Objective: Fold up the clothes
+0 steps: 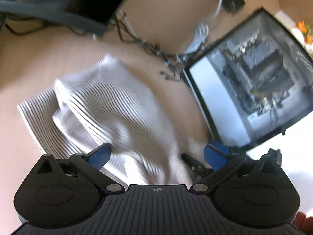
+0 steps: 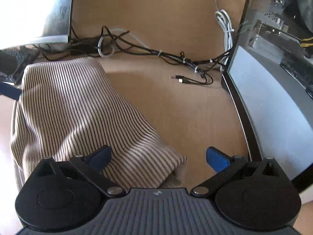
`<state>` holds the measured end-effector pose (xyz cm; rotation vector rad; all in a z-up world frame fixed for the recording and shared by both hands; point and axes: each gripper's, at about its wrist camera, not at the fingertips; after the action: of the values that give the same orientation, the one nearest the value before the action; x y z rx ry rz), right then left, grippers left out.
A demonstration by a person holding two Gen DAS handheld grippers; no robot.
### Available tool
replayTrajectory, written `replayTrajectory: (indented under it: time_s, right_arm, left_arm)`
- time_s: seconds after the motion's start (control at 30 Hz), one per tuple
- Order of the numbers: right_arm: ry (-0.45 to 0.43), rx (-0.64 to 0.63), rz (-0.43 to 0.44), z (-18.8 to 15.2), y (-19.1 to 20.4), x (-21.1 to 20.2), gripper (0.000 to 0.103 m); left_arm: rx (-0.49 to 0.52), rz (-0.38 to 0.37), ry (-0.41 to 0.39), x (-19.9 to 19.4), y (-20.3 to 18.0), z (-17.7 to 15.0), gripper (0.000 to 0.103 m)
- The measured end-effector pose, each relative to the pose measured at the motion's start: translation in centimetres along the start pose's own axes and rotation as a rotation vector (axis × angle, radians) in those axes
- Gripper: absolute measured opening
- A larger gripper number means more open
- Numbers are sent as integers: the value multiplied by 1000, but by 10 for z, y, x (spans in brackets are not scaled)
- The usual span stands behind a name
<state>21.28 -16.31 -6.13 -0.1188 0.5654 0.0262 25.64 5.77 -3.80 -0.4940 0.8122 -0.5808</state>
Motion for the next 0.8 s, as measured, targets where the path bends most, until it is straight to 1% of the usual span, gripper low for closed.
replayTrajectory:
  time_s: [0.07,0.13,0.17,0.27,0.33,0.4,0.47,0.53,0.63,0.67,0.73,0.8]
  right_arm:
    - [8,24,-11,-5,4,-2,103]
    - [21,49,2,-9,8,-7,103]
    - [22,49,12,-12,9,-12,103]
    - [22,40,40,-21,15,-28,103]
    - [16,19,66,-23,20,-38,103]
    - [-4,-18,108,-22,26,-51,103]
    - [-38,-29,157,-19,27,-62,103]
    - [-63,-19,215,-15,24,-69,103]
    - [-90,-58,227,-12,22,-68,103]
    - [-96,-78,219,-11,21,-65,103]
    - [-105,-84,228,-7,17,-59,103]
    - [-100,-56,282,-4,11,-54,103]
  left_arm:
    - [74,74,27,14,-9,-8,103]
    - [156,169,50,29,-18,-10,103]
    - [190,201,54,35,-19,-10,103]
    - [251,251,47,43,-18,-9,103]
    - [272,264,46,45,-15,-7,103]
    - [296,277,42,46,-14,-6,103]
    - [303,283,39,46,-13,-5,103]
    - [288,292,29,42,-14,-4,103]
    - [256,285,-2,22,-20,-7,103]
    - [239,273,-14,14,-22,-9,103]
    - [193,227,-42,-4,-28,-13,103]
    - [148,173,-68,-17,-34,-17,103]
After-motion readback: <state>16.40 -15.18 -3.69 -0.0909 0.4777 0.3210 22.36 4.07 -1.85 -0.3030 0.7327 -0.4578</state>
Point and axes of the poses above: each gripper's, at about its wrist camera, not at the fingertips, and x roughly the way its jaws point, y to its left, z to its top, and after that the axes turned 11 degrees about -y, right-handed
